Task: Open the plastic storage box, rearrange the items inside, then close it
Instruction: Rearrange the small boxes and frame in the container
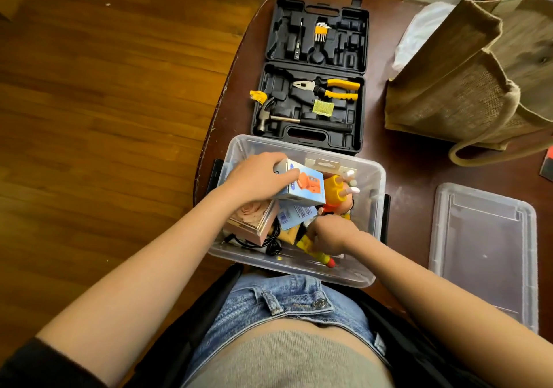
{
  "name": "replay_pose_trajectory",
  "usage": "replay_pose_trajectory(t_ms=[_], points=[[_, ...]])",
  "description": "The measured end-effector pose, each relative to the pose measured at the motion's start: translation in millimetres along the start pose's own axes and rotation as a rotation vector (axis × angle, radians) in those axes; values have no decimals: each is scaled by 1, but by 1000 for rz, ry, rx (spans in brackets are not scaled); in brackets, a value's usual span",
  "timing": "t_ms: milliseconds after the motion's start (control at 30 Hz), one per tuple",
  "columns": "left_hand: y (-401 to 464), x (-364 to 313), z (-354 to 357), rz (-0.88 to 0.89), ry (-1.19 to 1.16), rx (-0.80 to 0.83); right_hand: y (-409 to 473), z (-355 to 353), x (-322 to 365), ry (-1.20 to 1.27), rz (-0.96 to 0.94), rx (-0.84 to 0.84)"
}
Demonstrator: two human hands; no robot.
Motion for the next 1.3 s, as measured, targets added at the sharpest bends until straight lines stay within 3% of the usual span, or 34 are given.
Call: replay_pose_trajectory(t_ms=[133, 367, 433, 533, 633, 733, 933, 1000, 1100, 1200, 1300], points=[[2, 5, -2, -34, -93, 17, -13, -19, -9, 449, 35, -18], [3, 6, -1, -45, -142, -13, -17, 3, 0, 646, 142, -43], [4, 7, 0, -47, -138, -7, -18, 10, 3, 596, 104, 33], [7, 7, 2, -47, -122, 6, -24, 6, -9, 197, 169, -31], [8, 6, 5, -26, -88, 15, -27, 6, -12, 64, 183, 8], [6, 7, 2, 37, -94, 67, -27, 2, -11, 56, 191, 75], [-5, 12, 1, 167, -155, 381, -43, -41, -39, 272, 373, -418], [-9, 8, 7, 200, -66, 357, -42, -51, -38, 411, 353, -550], [-11, -3, 16, 274, 107, 281, -36, -59, -30, 377, 270, -679], [-10, -6, 21, 331, 230, 258, -37, -65, -24, 328, 217, -701], [-11, 0, 22, 346, 161, 292, -49, -72, -24, 302, 216, -547]])
Point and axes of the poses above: each hand's wrist, its own y-axis towards the middle knuckle, its own z-axis out of the palm, x = y × z, the point moved 3 cm from there along y, towards the middle knuckle, and after that the axes turned 13 degrees about -z, right-handed, at the moved point
